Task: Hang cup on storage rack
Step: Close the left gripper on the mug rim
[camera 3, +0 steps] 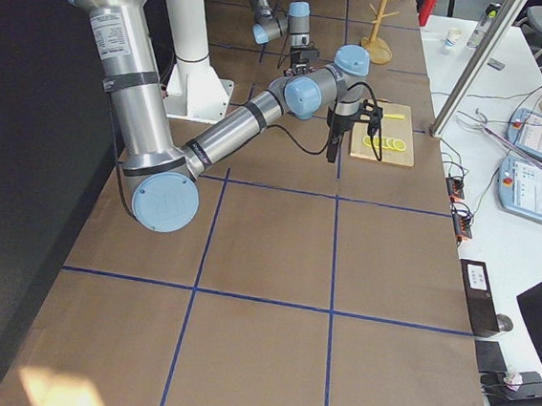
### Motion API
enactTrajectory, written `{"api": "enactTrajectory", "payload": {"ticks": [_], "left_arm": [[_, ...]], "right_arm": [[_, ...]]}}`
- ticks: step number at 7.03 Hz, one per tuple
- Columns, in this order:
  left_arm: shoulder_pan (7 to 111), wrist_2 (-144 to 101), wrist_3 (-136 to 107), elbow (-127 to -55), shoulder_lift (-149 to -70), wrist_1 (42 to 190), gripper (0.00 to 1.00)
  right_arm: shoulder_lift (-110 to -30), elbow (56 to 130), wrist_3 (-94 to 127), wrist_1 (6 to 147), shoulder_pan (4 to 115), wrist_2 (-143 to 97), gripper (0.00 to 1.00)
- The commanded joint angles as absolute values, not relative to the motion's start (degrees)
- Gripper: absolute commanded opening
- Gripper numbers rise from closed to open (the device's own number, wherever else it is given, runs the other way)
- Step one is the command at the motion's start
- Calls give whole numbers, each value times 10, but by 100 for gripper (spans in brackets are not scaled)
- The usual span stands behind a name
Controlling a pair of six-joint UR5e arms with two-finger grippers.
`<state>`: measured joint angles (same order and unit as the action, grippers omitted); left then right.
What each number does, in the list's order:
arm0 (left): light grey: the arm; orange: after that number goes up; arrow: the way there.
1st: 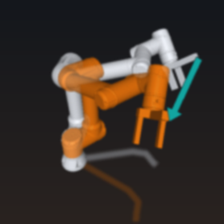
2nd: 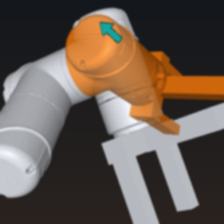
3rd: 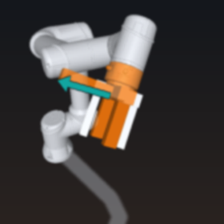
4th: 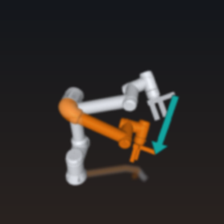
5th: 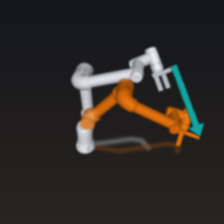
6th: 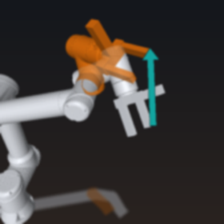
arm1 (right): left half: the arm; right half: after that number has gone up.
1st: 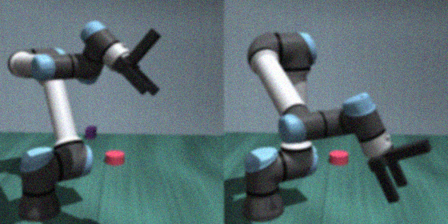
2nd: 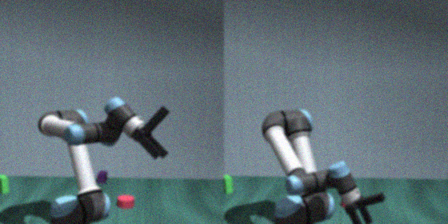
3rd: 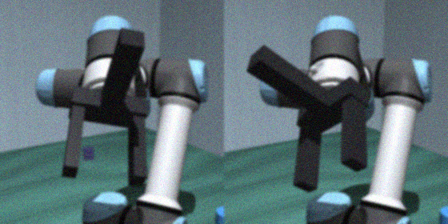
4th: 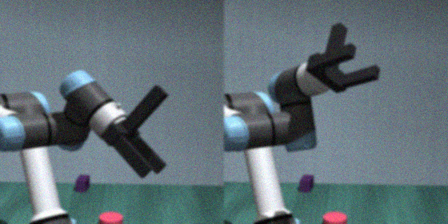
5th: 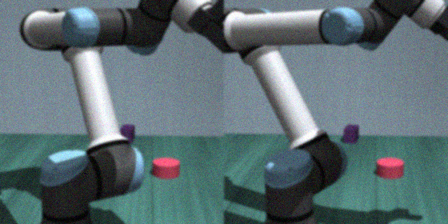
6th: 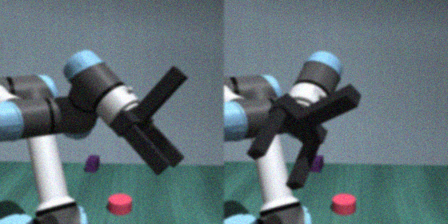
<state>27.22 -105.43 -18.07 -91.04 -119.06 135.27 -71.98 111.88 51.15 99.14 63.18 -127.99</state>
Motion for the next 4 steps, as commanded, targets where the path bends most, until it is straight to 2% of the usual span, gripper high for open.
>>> {"api": "enactTrajectory", "payload": {"ticks": [1, 2, 3, 4], "left_arm": [[272, -1054, -183, -915, -1185, 1353, 41], [272, -1054, -184, -915, -1185, 1353, 15], [272, -1054, -206, -918, -1185, 1353, 4], [271, -1055, -213, -921, -1185, 1352, 0]], "right_arm": [[-720, 1119, 512, 991, 632, -1281, 100], [-720, 1119, 512, 991, 632, -1281, 100], [-720, 1119, 512, 991, 632, -1281, 100], [-720, 1119, 512, 991, 632, -1281, 100]]}}
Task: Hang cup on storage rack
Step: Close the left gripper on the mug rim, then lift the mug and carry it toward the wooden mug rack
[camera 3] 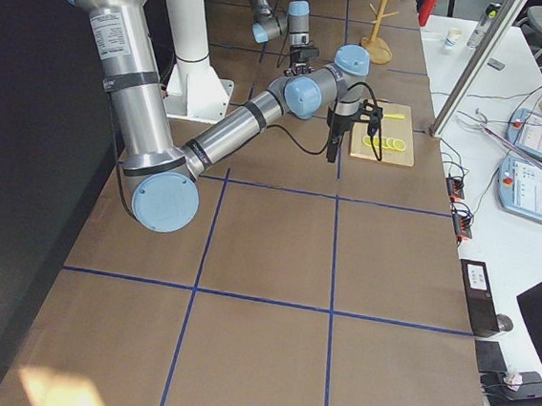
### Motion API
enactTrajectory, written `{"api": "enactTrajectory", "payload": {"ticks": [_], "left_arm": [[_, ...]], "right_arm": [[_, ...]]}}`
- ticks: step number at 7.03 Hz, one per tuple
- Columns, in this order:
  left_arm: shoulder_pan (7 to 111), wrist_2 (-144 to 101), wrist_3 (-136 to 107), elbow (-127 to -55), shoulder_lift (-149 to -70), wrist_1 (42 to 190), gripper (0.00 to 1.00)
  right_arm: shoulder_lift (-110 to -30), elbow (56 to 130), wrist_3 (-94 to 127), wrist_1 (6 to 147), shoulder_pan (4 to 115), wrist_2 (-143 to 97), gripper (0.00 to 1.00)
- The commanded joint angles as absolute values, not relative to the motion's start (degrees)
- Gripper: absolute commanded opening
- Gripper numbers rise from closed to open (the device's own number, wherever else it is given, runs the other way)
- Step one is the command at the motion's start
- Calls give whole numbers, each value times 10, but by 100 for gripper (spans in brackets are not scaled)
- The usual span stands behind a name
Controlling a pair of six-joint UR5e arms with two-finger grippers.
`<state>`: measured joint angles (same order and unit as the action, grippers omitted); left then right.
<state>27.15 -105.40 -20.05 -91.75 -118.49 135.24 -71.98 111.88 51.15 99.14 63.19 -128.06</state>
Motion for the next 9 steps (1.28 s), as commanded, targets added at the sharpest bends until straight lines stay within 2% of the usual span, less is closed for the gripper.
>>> {"api": "enactTrajectory", "payload": {"ticks": [1, 4, 9], "left_arm": [[272, -1055, -214, -932, -1184, 1347, 0], [303, -1080, -246, -958, -1184, 1341, 0], [490, -1123, -504, -959, -1185, 1342, 0]], "right_arm": [[-720, 1119, 512, 991, 633, -1281, 100], [-720, 1121, 512, 991, 632, -1281, 100], [-717, 1125, 511, 991, 637, -1283, 100]]}}
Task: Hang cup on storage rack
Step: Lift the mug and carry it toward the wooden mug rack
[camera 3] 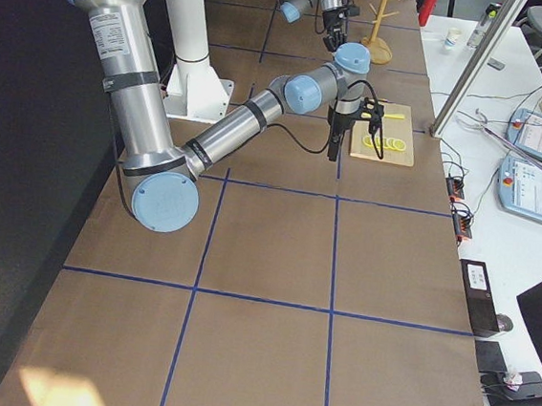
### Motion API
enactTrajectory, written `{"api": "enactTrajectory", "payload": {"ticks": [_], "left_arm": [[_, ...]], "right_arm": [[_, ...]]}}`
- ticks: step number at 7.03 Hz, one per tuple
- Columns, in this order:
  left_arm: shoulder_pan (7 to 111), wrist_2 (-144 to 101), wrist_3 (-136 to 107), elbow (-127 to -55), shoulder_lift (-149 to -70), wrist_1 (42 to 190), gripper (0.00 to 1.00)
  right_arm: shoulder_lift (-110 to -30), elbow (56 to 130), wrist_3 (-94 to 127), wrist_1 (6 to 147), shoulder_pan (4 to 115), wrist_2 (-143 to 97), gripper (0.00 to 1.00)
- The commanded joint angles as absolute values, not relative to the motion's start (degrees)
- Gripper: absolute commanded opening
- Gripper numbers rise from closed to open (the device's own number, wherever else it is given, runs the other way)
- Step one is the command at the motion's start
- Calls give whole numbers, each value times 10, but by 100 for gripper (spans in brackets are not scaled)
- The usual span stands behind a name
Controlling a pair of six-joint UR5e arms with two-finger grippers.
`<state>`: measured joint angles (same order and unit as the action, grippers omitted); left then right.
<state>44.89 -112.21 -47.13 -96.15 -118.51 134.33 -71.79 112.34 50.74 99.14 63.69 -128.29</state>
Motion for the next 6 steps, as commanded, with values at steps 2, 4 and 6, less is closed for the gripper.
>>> {"api": "enactTrajectory", "payload": {"ticks": [2, 4, 6], "left_arm": [[537, -1126, -630, -936, -1183, 1346, 0], [591, -1143, -725, -925, -1180, 1346, 0], [620, -1148, -898, -913, -1181, 1356, 0]], "right_arm": [[-717, 1123, 508, 991, 637, -1282, 100], [-717, 1125, 507, 991, 637, -1282, 100], [-716, 1128, 507, 991, 638, -1281, 100]]}}
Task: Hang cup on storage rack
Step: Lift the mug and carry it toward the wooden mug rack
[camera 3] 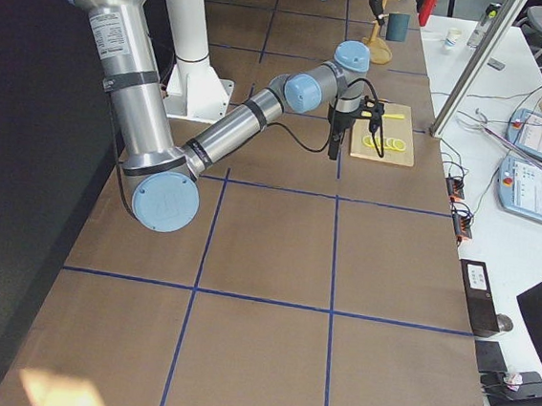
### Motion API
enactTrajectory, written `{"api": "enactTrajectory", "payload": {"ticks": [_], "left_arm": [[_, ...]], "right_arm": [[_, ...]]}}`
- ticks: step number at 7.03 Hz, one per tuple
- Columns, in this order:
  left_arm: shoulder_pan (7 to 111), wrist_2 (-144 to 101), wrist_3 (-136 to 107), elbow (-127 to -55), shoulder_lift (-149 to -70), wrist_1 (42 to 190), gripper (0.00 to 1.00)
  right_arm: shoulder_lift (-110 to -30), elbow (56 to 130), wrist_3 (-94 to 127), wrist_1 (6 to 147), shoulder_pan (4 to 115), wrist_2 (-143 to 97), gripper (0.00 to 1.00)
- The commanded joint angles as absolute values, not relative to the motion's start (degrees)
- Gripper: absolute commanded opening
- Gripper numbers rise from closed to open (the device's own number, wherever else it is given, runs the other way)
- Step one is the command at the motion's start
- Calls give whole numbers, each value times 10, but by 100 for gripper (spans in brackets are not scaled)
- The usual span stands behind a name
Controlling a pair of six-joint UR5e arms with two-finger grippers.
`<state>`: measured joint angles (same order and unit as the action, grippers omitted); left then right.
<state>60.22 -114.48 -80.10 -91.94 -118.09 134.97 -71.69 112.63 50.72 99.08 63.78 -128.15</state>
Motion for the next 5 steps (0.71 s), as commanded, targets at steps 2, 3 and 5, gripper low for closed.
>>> {"api": "enactTrajectory", "payload": {"ticks": [2, 3, 5], "left_arm": [[622, -1144, -1090, -856, -1181, 1501, 0], [633, -1143, -1179, -831, -1180, 1568, 0], [638, -1083, -1298, -830, -1162, 1641, 0]], "right_arm": [[-716, 1129, 505, 991, 639, -1274, 100], [-716, 1129, 505, 991, 641, -1274, 100], [-715, 1129, 505, 991, 642, -1274, 100]]}}
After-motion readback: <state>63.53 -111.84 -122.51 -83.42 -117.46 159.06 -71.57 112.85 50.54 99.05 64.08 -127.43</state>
